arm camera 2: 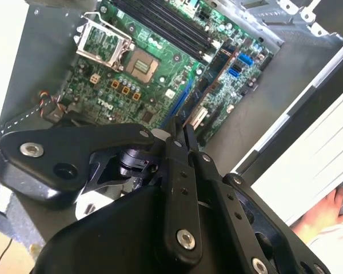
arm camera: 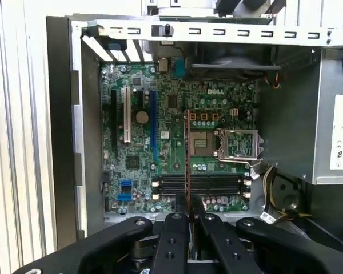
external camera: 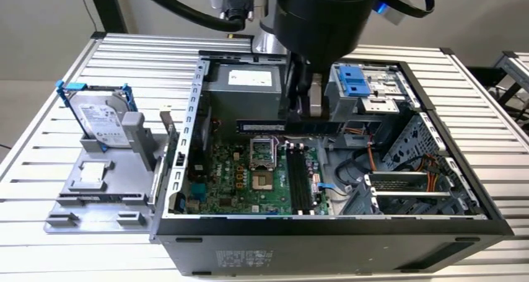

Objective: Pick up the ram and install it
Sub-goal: 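Pick up the ram and move it above insertion slot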

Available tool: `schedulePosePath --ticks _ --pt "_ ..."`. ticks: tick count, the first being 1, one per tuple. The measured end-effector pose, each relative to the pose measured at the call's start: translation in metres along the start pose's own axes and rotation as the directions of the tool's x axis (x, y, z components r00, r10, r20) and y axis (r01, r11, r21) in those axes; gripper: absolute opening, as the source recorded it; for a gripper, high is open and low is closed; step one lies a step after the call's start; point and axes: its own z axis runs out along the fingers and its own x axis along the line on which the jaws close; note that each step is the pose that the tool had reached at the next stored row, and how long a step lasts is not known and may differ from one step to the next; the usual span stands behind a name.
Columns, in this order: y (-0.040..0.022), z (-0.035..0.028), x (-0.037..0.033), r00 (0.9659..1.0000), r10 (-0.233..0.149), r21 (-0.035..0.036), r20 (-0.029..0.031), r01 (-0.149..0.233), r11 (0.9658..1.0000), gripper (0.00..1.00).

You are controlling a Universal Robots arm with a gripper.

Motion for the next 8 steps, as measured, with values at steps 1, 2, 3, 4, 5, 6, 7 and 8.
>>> schedulePosePath --ticks 1,2,3,4,5,6,7,8 --pt "-0.0017 0.0000 -0.0003 1.0000 0.000 0.0000 0.0000 0.000 1.0000 0.00" --pt "-0.0037 0.0001 -0.0007 1.0000 -0.001 0.0000 0.0000 0.001 1.0000 0.00" --pt "-0.0057 0.0001 -0.0009 1.0000 -0.001 -0.0001 0.0000 0.001 1.0000 0.00" --pt "-0.0078 0.0001 -0.0012 1.0000 -0.002 -0.0001 0.0000 0.002 1.0000 0.00" --pt "-0.0103 0.0002 -0.0014 1.0000 -0.002 -0.0001 0.0001 0.002 1.0000 0.00" --pt "-0.0125 0.0002 -0.0016 1.0000 -0.002 -0.0001 0.0000 0.002 1.0000 0.00" --pt "-0.0150 0.0002 -0.0018 1.0000 -0.003 -0.0002 0.0000 0.003 1.0000 0.00" --pt "-0.0176 0.0002 -0.0019 1.0000 -0.003 -0.0002 -0.0001 0.003 1.0000 0.00"
